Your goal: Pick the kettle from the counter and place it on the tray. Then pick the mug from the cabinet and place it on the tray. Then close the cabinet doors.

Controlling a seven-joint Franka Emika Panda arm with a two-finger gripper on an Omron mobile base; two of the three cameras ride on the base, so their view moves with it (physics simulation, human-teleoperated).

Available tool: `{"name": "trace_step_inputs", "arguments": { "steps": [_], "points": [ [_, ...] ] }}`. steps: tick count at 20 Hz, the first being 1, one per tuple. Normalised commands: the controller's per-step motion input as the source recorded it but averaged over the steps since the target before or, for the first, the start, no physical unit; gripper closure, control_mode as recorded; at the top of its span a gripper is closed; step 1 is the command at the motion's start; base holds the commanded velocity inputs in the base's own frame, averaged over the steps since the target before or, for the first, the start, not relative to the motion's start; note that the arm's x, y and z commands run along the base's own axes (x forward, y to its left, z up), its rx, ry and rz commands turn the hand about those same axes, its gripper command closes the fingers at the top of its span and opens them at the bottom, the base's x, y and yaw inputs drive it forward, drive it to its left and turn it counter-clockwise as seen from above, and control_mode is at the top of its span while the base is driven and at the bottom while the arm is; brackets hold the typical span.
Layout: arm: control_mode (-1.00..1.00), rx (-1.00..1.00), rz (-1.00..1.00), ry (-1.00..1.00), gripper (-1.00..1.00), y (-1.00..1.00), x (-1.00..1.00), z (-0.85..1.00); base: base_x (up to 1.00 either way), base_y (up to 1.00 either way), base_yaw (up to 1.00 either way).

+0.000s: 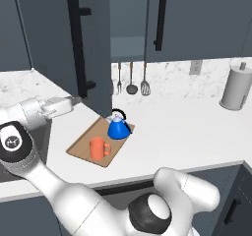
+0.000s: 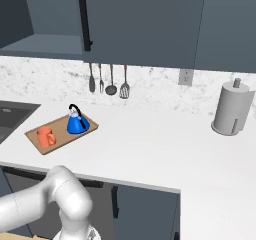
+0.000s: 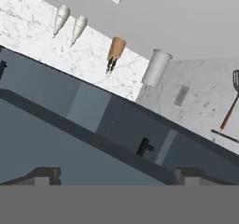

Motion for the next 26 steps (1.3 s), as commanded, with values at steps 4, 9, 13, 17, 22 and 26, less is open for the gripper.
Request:
{"name": "trace_step_inputs", "arguments": {
  "steps": [4,9,13,17,22,26],
  "points": [
    [-1.0,0.18,0.07,0.0,-1.0,-0.93,0.63,0.0,0.0,0.0,0.0],
    [-1.0,0.19,0.17,0.0,-1.0,-0.83,0.69,0.02,0.0,0.0,0.0],
    [-1.0,0.17,0.27,0.0,-1.0,-0.76,0.67,0.0,0.0,0.0,0.0],
    [-1.0,0.15,0.33,-0.01,-1.0,-0.69,0.66,0.0,0.0,0.0,0.0],
    [-1.0,0.15,0.36,-0.01,-1.0,-0.65,0.72,0.0,0.0,0.0,0.0],
    [-1.0,0.15,0.4,-0.01,-1.0,-0.53,0.79,0.0,0.0,0.0,0.0]
  ]
}}
